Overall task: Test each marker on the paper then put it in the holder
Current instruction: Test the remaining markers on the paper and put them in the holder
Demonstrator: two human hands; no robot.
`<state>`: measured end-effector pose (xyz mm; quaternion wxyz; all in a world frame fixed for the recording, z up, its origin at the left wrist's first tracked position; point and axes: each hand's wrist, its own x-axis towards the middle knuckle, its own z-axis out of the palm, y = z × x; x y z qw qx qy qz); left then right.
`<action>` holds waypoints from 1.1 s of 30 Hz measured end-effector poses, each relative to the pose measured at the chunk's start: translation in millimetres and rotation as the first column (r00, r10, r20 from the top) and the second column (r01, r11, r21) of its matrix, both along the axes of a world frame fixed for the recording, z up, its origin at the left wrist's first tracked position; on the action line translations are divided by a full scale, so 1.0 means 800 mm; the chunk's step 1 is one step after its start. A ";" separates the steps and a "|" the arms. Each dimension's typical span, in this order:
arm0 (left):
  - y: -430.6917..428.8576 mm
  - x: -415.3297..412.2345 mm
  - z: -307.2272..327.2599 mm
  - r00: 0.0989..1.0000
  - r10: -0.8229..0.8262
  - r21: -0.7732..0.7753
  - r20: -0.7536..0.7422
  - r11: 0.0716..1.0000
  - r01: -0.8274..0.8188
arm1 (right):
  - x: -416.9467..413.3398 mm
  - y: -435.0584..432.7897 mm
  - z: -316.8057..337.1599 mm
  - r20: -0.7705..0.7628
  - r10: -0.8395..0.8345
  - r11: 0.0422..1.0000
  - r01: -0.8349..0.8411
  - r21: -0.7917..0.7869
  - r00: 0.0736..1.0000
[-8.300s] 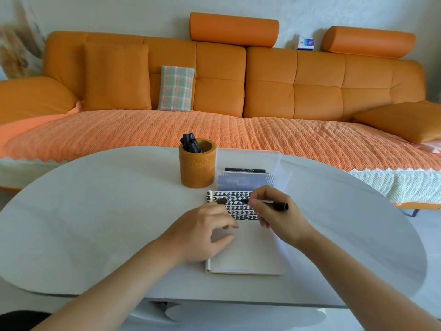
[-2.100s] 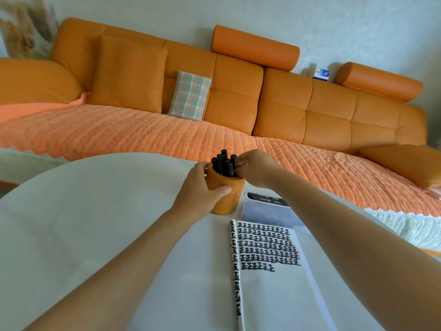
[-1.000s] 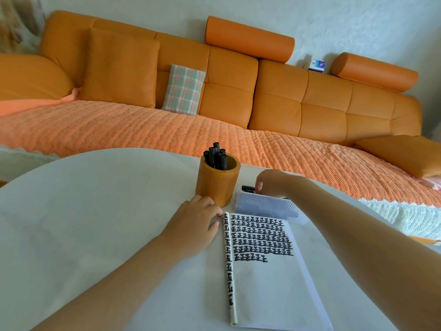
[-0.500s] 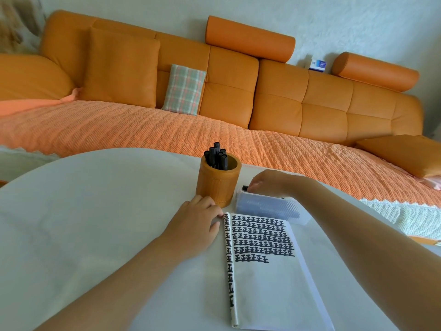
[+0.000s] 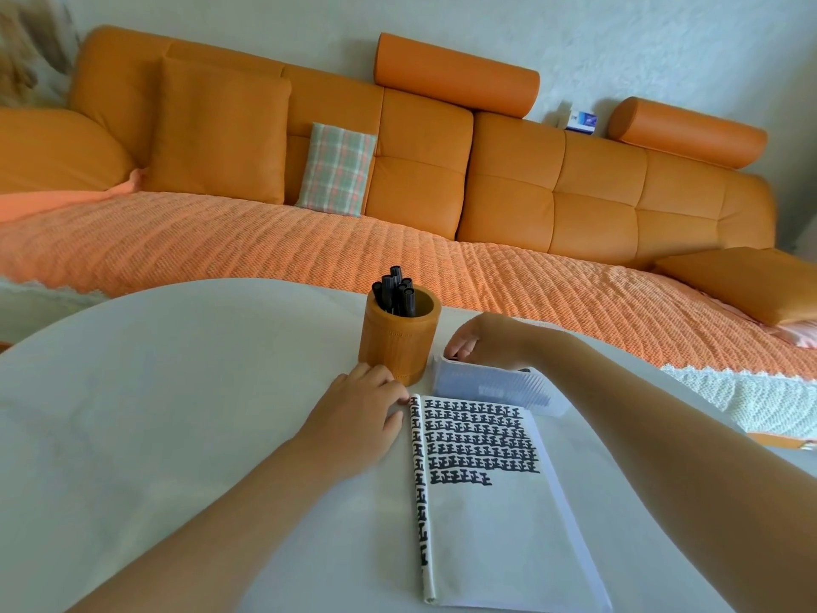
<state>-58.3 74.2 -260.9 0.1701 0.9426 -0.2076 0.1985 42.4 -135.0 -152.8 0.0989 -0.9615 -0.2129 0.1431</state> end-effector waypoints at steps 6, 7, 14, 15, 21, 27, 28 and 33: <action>0.001 0.001 0.003 1.000 0.001 -0.008 -0.009 1.000 -0.001 | -0.001 0.001 0.012 0.126 0.015 0.999 -0.009 -0.044 0.992; 0.001 0.000 0.005 1.000 -0.001 -0.031 -0.019 1.000 0.001 | -0.004 0.001 0.016 0.195 0.012 1.000 -0.009 -0.018 0.981; -0.001 -0.003 0.024 0.999 -0.002 -0.211 -0.038 0.978 -0.006 | -0.065 -0.030 0.025 0.696 0.023 0.952 -0.227 0.204 0.718; -0.003 -0.005 0.027 1.000 -0.002 -0.238 0.000 0.971 0.002 | -0.076 -0.037 0.021 0.718 -0.007 0.940 -0.241 0.243 0.696; -0.029 -0.020 0.054 0.970 -0.032 -0.252 0.241 0.963 0.094 | -0.129 -0.063 -0.011 0.544 -0.297 0.772 -0.138 0.620 0.785; -0.059 -0.032 0.059 0.981 -0.125 -0.167 0.149 0.975 0.149 | -0.157 -0.081 -0.027 0.130 -0.358 0.545 0.094 0.834 0.925; -0.061 -0.032 0.058 0.982 -0.136 -0.149 0.129 0.977 0.155 | -0.159 -0.086 -0.027 0.073 -0.346 0.514 0.124 0.848 0.935; -0.066 -0.039 0.057 0.981 -0.175 -0.145 0.086 0.972 0.186 | -0.165 -0.099 -0.037 -0.026 -0.242 0.583 0.166 0.795 0.970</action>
